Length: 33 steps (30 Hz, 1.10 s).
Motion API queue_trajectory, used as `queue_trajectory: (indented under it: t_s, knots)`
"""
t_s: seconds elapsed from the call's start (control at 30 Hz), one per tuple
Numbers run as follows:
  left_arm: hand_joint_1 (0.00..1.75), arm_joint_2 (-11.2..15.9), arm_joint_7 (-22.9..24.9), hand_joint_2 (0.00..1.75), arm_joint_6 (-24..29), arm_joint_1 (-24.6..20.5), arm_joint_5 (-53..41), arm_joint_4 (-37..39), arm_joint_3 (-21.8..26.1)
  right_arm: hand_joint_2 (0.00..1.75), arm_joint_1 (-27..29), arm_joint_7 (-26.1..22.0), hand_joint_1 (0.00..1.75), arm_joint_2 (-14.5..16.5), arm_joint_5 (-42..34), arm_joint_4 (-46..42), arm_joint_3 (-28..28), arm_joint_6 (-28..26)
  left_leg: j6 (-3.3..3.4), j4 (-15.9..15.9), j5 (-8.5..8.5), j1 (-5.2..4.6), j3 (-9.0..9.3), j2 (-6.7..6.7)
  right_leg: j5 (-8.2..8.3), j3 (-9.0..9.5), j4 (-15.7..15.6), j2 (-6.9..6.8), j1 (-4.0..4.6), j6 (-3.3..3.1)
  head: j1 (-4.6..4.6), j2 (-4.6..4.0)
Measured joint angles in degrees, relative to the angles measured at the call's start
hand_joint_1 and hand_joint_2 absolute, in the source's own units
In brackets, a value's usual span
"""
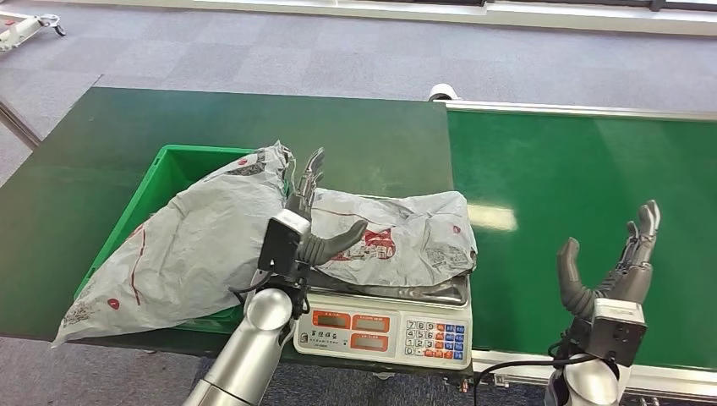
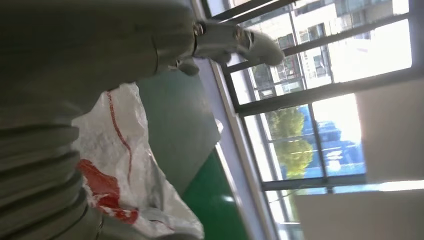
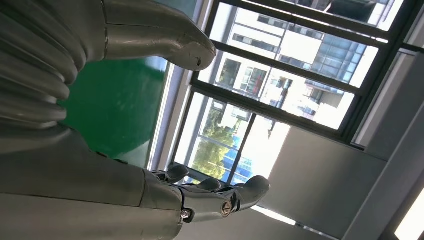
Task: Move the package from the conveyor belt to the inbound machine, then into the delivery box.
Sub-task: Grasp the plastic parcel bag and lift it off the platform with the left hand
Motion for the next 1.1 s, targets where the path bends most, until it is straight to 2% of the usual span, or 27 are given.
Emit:
queue_trajectory:
  t_s: [0.13,0.27,0.37,0.47,0.6,0.77,1.07,1.1]
  knots:
    - [0.0,0.0,3.05,1.75,5.04,-1.31,-11.34,2.5,-3.17,1.75,-0.11,0.09,0.0,0.63,0.82,0.78,-0.06,1.59,0.01,0.0,0.0,-0.01,-0.02,-0.02,0.0,0.01,0.0,0.0,-0.01,0.0,0.0,0.0]
    - [0.0,-0.08,5.7,1.75,7.08,-2.67,-20.16,5.97,-6.37,1.75,-0.62,0.28,0.0,1.06,1.7,2.05,-0.07,3.01,0.01,0.0,-0.01,-0.02,-0.02,-0.01,0.0,0.01,0.0,0.01,-0.02,0.0,0.0,0.0]
    - [0.0,-0.28,8.58,1.75,7.24,-3.75,-24.56,8.64,-7.9,1.75,-1.13,0.37,0.0,1.25,2.25,2.99,-0.06,3.75,0.02,0.0,-0.01,-0.02,-0.02,-0.02,0.0,0.0,0.0,0.0,-0.02,0.0,0.0,0.0]
    - [0.0,-0.73,14.47,1.75,4.31,-5.58,-30.05,13.82,-9.54,1.75,-2.04,0.44,0.0,1.43,2.89,4.31,-0.07,5.04,0.02,0.0,-0.01,-0.01,-0.01,-0.02,0.0,0.01,0.0,-0.01,-0.01,0.0,0.01,0.0]
    - [0.0,-1.2,19.1,1.75,2.45,-7.23,-32.51,20.31,-9.81,1.75,-2.32,0.52,0.0,1.61,3.34,5.34,-0.14,6.03,0.01,0.0,0.0,-0.01,0.0,0.01,0.01,0.0,0.0,0.02,-0.01,0.0,0.0,0.0]
    - [0.0,-1.14,23.19,1.75,1.21,-9.1,-34.22,24.83,-9.35,1.75,-2.27,1.18,0.0,1.77,4.2,5.9,-0.48,7.04,0.01,-0.01,0.0,0.0,0.0,0.0,0.01,0.03,0.01,0.01,0.0,0.0,-0.01,0.0]
    - [0.0,-1.14,25.26,1.75,0.27,-10.75,-35.22,27.46,-7.95,1.75,-2.2,1.93,0.0,2.02,4.78,6.05,-0.62,7.8,0.02,-0.01,-0.02,-0.01,0.15,0.01,0.0,0.18,0.01,0.01,-0.01,0.0,-0.01,0.0]
    - [0.44,-1.17,25.47,1.75,-0.08,-10.78,-35.41,27.53,-7.72,1.75,-2.19,2.16,0.0,2.03,4.9,6.06,-0.63,7.92,0.02,-0.02,-0.02,-0.01,0.19,0.01,0.0,0.22,0.01,0.01,-0.01,0.0,0.0,0.0]
